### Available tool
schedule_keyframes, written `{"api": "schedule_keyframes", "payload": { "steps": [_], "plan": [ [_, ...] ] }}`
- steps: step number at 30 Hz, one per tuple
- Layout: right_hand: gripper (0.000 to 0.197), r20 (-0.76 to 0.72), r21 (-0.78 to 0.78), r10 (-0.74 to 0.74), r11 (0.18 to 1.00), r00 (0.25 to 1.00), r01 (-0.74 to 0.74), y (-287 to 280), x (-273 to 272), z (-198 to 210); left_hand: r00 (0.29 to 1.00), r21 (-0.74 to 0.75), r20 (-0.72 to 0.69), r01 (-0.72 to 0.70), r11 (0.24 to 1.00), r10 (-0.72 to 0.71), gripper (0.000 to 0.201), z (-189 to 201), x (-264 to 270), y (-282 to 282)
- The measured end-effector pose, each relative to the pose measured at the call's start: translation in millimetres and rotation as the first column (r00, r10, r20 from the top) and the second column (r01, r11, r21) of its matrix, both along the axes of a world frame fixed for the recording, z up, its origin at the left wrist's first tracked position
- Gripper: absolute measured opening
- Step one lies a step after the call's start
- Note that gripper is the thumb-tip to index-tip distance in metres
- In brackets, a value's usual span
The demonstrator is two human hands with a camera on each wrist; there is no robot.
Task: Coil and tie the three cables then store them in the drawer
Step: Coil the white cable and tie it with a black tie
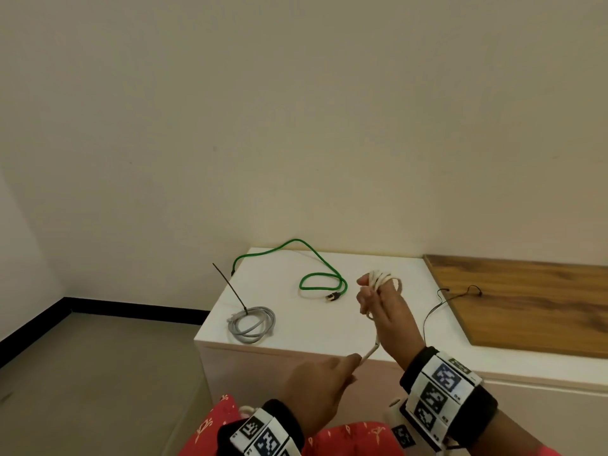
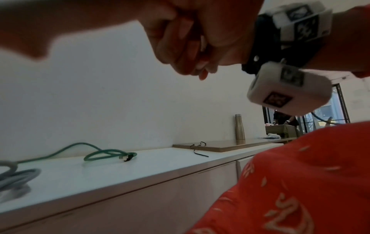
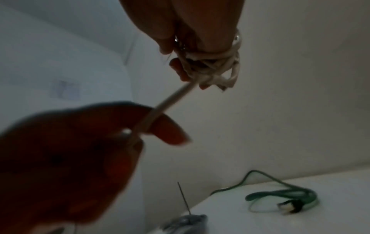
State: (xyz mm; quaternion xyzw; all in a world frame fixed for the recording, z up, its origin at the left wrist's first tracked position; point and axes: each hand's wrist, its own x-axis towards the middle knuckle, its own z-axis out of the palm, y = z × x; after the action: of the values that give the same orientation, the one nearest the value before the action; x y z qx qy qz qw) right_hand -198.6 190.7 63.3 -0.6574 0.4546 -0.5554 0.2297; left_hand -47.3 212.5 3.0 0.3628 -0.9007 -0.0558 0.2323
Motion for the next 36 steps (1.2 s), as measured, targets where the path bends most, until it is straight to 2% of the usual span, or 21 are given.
{"api": "schedule_keyframes", "payload": {
  "steps": [1, 2, 4, 5, 6, 7, 9, 10, 12, 14, 16, 18, 20, 23, 25, 28, 30, 32, 34, 36],
  "plan": [
    [0.03, -0.166, -0.013, -0.023, 1.0, 0.986, 0.022, -0.7, -0.7, -3.1, 1.0, -0.037, 0.004, -0.021, 0.999, 0.021, 0.027, 3.9, 1.9, 1.0],
    [0.041, -0.339, -0.024, -0.048, 0.999, 0.94, 0.042, -1.5, -2.2, -6.4, 0.999, -0.118, 0.009, -0.043, 0.992, 0.045, 0.019, 3.5, 3.5, -0.4],
    [0.055, -0.63, 0.002, -0.062, 0.997, 0.774, 0.082, -2.8, -3.7, -12.4, 0.995, -0.335, 0.03, -0.075, 0.939, 0.09, 0.012, 2.8, 5.7, -6.3],
    [0.052, -0.72, 0.025, -0.049, 0.995, 0.692, 0.097, -3.1, -4.1, -14.9, 0.994, -0.419, 0.029, -0.086, 0.904, 0.108, 0.013, 5.3, 7.1, -8.8],
    [0.051, -0.76, 0.069, -0.001, 0.994, 0.65, 0.082, -2.1, -3.7, -15.9, 0.992, -0.485, 0.022, -0.099, 0.869, 0.125, 0.019, 8.2, 9.1, -10.2],
    [0.056, -0.753, 0.119, 0.063, 0.992, 0.655, 0.042, 0.7, -2.8, -15.4, 0.989, -0.537, 0.003, -0.121, 0.835, 0.146, 0.027, 9.3, 10.8, -11.0],
    [0.077, -0.655, 0.211, 0.188, 0.975, 0.732, -0.062, 4.9, -1.2, -13.4, 0.985, -0.605, -0.068, -0.169, 0.778, 0.161, 0.04, 13.9, 14.1, -13.7],
    [0.081, -0.598, 0.268, 0.246, 0.958, 0.763, -0.098, 6.9, -0.6, -11.3, 0.98, -0.591, -0.11, -0.2, 0.781, 0.168, 0.044, 18.5, 16.0, -14.3],
    [0.071, -0.478, 0.44, 0.374, 0.885, 0.795, -0.152, 10.1, 0.8, -8.2, 0.968, -0.494, -0.186, -0.241, 0.835, 0.17, 0.048, 26.5, 19.9, -17.7],
    [0.057, -0.303, 0.562, 0.466, 0.792, 0.831, -0.239, 12.3, 2.9, -6.2, 0.958, -0.331, -0.243, -0.231, 0.915, 0.154, 0.046, 31.7, 24.8, -21.4],
    [0.055, -0.119, 0.605, 0.481, 0.729, 0.868, -0.321, 13.3, 3.5, -1.9, 0.933, -0.152, -0.335, -0.188, 0.97, 0.128, 0.046, 31.5, 27.5, -27.1],
    [0.053, 0.058, 0.62, 0.447, 0.685, 0.893, -0.383, 14.9, 2.2, 5.8, 0.878, 0.046, -0.464, -0.111, 0.993, 0.119, 0.042, 26.9, 26.0, -34.2],
    [0.052, 0.249, 0.612, 0.404, 0.638, 0.88, -0.466, 16.0, -0.3, 13.9, 0.819, 0.21, -0.56, -0.006, 0.978, 0.125, 0.032, 20.4, 25.1, -37.2],
    [0.047, 0.475, 0.568, 0.314, 0.604, 0.822, -0.559, 15.5, -6.7, 24.8, 0.737, 0.402, -0.648, 0.114, 0.908, 0.194, 0.022, 8.9, 29.0, -36.3],
    [0.046, 0.608, 0.527, 0.243, 0.589, 0.756, -0.613, 13.2, -11.3, 29.5, 0.736, 0.492, -0.637, 0.16, 0.856, 0.229, 0.024, 2.5, 31.7, -35.4],
    [0.042, 0.726, 0.465, 0.181, 0.581, 0.664, -0.668, 10.2, -15.2, 35.2, 0.748, 0.579, -0.623, 0.246, 0.777, 0.228, 0.029, 0.9, 26.8, -31.2],
    [0.032, 0.806, 0.381, 0.163, 0.593, 0.569, -0.709, 8.3, -18.3, 36.6, 0.755, 0.556, -0.62, 0.233, 0.798, 0.211, 0.023, 0.7, 20.2, -27.6],
    [0.032, 0.878, 0.272, 0.155, 0.618, 0.454, -0.737, 6.7, -22.1, 37.4, 0.78, 0.473, -0.593, 0.134, 0.871, 0.203, 0.022, -2.1, 15.9, -26.4],
    [0.035, 0.929, 0.181, 0.125, 0.665, 0.347, -0.725, 5.5, -26.1, 37.4, 0.819, 0.381, -0.543, 0.041, 0.924, 0.187, 0.034, -6.3, 13.9, -25.3],
    [0.03, 0.966, 0.081, 0.111, 0.724, 0.232, -0.685, 5.4, -27.9, 40.1, 0.867, 0.316, -0.468, -0.019, 0.949, 0.173, 0.049, -8.8, 12.6, -23.2]
  ]
}}
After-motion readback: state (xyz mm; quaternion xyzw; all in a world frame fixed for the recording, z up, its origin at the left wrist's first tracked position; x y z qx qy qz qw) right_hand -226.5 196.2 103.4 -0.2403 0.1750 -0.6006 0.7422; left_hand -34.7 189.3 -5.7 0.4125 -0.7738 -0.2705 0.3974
